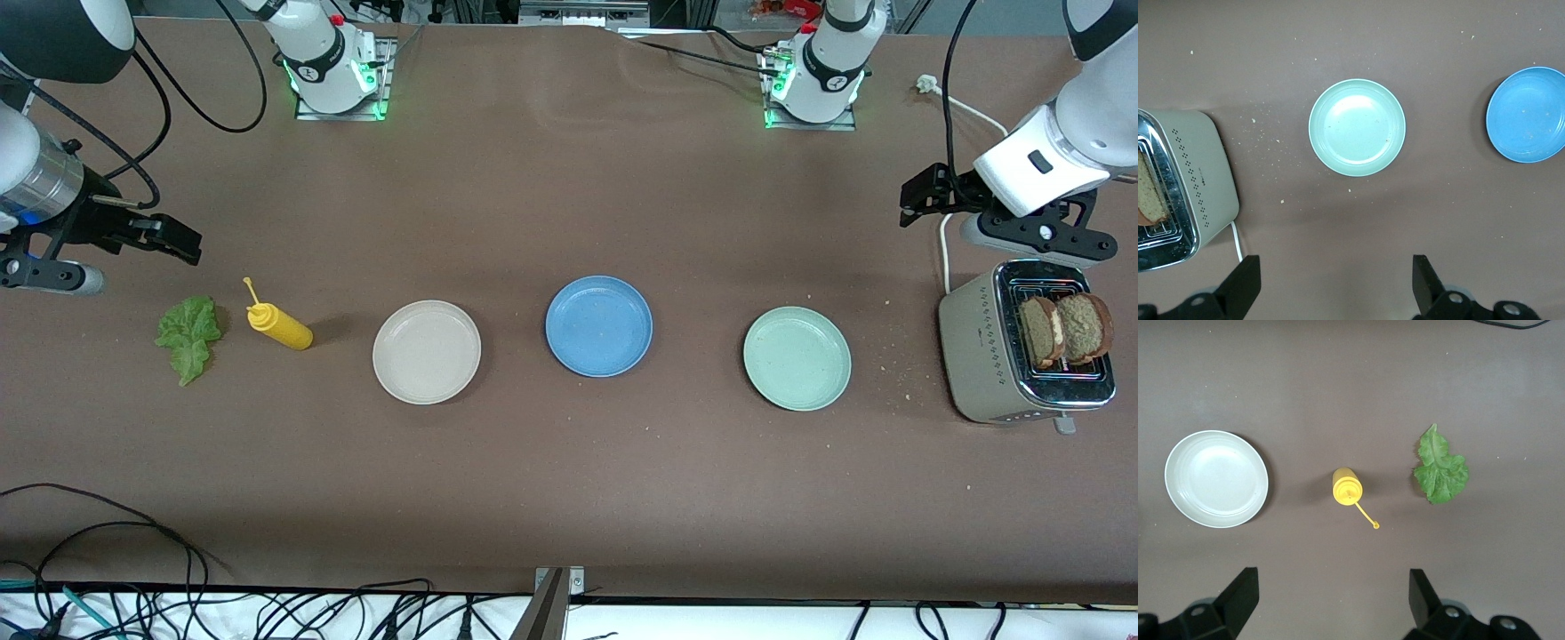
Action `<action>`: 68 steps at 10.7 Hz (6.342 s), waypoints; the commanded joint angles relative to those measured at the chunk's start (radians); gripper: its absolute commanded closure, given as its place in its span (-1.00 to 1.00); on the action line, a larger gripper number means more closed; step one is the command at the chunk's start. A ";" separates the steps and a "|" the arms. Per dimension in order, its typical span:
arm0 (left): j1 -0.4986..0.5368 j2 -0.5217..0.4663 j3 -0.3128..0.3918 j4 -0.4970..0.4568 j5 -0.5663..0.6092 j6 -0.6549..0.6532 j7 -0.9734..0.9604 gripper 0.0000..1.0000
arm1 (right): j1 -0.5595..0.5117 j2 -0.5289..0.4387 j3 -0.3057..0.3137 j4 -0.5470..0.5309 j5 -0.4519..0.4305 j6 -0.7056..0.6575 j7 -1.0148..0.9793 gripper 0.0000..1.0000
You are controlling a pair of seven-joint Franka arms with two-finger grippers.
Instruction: Make sandwich in blue plate with both arms
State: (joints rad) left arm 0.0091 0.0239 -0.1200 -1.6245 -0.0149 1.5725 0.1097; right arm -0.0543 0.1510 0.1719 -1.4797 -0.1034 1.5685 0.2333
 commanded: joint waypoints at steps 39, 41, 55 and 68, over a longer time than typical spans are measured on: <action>0.012 0.004 -0.010 0.009 0.023 0.000 0.015 -1.00 | 0.011 -0.016 -0.006 -0.057 -0.012 0.008 0.017 -1.00; 0.012 0.004 -0.010 0.009 0.023 0.000 0.015 -1.00 | 0.011 -0.019 -0.006 -0.056 -0.012 0.008 0.017 -1.00; 0.145 0.108 -0.006 0.049 0.032 0.009 0.022 -1.00 | 0.010 0.008 -0.060 -0.056 -0.025 0.036 -0.038 -1.00; 0.396 0.410 -0.010 0.068 0.236 0.271 0.299 0.47 | 0.007 0.234 -0.297 -0.060 -0.043 0.208 -0.389 -1.00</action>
State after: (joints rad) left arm 0.4194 0.4255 -0.1321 -1.5679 0.1598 1.8636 0.4045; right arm -0.0531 0.3356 -0.0697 -1.5354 -0.1723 1.7391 -0.0744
